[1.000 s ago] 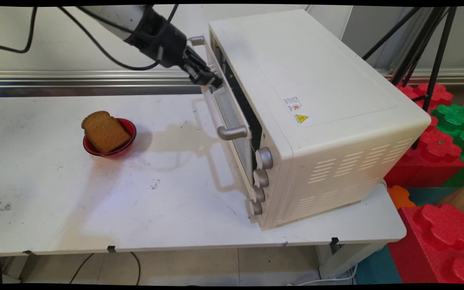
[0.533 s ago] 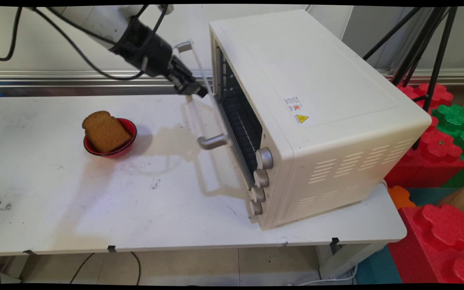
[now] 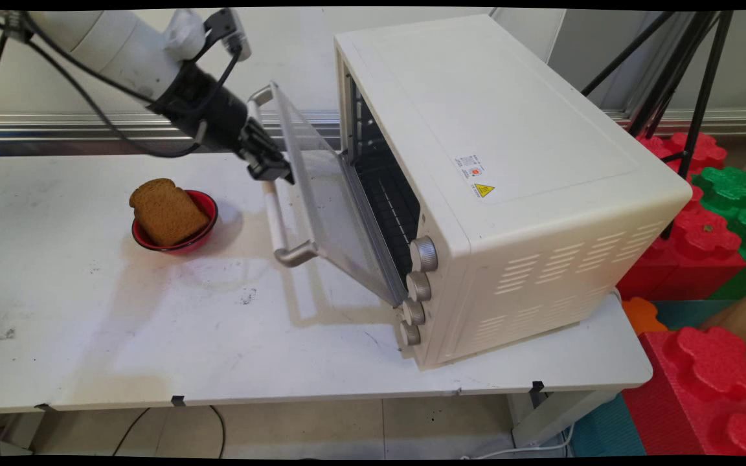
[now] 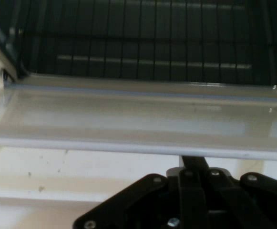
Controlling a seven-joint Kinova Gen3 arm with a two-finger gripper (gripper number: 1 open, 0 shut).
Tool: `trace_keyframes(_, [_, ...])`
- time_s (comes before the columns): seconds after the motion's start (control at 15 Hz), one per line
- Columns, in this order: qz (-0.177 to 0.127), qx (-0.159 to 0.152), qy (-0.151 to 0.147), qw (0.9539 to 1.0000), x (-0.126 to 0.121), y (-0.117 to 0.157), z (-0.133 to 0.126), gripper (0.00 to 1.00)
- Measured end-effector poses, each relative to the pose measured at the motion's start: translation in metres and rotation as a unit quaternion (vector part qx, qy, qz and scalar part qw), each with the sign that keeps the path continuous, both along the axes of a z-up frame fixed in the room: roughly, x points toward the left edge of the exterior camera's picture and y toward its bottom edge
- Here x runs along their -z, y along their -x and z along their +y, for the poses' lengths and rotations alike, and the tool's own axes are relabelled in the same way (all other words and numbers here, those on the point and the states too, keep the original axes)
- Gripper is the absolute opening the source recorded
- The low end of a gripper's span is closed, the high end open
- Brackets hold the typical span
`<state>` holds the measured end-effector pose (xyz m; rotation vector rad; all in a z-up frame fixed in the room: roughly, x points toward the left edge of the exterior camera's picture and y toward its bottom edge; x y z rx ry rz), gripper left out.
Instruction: Open the oven
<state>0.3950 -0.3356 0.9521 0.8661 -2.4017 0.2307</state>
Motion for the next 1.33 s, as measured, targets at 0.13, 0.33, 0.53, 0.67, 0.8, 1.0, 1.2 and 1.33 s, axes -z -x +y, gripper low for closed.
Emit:
trace_keyframes(0.13, [-0.007,-0.004,-0.006,1.0,0.006,-0.008,0.005,0.0])
trace_keyframes(0.33, [-0.016,-0.01,-0.014,0.9997,0.015,-0.021,0.013,0.0])
trace_keyframes(0.53, [-0.026,-0.018,-0.021,0.9993,0.025,-0.033,0.021,0.0])
trace_keyframes(0.67, [-0.033,-0.024,-0.026,0.9989,0.032,-0.042,0.026,0.0])
trace_keyframes(0.8, [-0.037,-0.028,-0.027,0.9986,0.039,-0.048,0.029,0.0])
trace_keyframes(1.0, [-0.042,-0.034,-0.029,0.9981,0.047,-0.057,0.035,0.0])
trace_keyframes(1.2, [-0.045,-0.039,-0.027,0.9979,0.051,-0.065,0.04,0.0])
trace_keyframes(1.33, [-0.045,-0.044,-0.027,0.9976,0.051,-0.069,0.043,0.0])
